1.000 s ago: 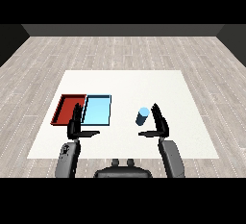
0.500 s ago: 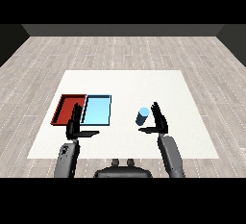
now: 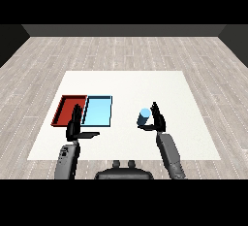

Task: Pick the blue can and put it in the blue box

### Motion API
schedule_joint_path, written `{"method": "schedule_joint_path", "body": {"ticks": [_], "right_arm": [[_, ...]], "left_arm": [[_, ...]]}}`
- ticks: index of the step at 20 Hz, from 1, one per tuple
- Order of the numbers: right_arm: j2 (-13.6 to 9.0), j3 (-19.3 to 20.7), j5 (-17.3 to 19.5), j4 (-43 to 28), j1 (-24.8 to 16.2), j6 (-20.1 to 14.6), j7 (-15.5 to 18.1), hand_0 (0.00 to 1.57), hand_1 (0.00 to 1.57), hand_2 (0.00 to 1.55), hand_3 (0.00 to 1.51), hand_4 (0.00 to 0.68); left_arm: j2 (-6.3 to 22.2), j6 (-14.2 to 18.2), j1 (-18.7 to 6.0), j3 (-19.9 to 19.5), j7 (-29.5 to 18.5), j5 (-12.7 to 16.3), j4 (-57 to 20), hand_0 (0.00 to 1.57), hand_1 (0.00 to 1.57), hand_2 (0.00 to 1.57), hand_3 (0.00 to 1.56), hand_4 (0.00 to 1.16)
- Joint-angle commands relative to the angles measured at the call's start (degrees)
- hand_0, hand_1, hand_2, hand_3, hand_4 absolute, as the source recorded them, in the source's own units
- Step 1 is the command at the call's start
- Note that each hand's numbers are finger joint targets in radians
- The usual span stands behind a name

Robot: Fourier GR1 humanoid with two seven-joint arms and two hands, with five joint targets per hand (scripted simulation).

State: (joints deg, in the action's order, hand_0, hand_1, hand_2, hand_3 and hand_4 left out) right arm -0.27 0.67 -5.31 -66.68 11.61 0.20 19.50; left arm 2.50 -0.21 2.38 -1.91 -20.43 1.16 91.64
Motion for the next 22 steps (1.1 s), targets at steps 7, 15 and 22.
{"method": "schedule_joint_path", "body": {"ticks": [7, 15, 22], "right_arm": [[0.26, 3.61, -3.60, 17.54, 8.89, 1.83, 6.32, 0.00, 0.00, 0.00, 0.00, 0.000], [-0.97, 5.13, -5.76, 20.19, 13.62, 1.28, 2.90, 0.00, 0.00, 0.00, 0.00, 0.000], [0.25, 3.52, -6.86, 19.87, 13.30, 1.53, 3.09, 0.00, 0.00, 0.00, 0.00, 0.000]], "left_arm": [[0.39, 0.60, -0.09, -0.95, -0.28, -0.21, 1.17, 0.00, 0.00, 0.00, 0.00, 0.00], [0.87, 0.15, 1.49, -0.36, -0.60, -0.81, 3.14, 0.00, 0.00, 0.00, 0.00, 0.00], [-0.47, 0.05, 0.83, -0.62, -5.32, -0.64, -2.93, 0.00, 0.00, 0.00, 0.00, 0.00]]}}
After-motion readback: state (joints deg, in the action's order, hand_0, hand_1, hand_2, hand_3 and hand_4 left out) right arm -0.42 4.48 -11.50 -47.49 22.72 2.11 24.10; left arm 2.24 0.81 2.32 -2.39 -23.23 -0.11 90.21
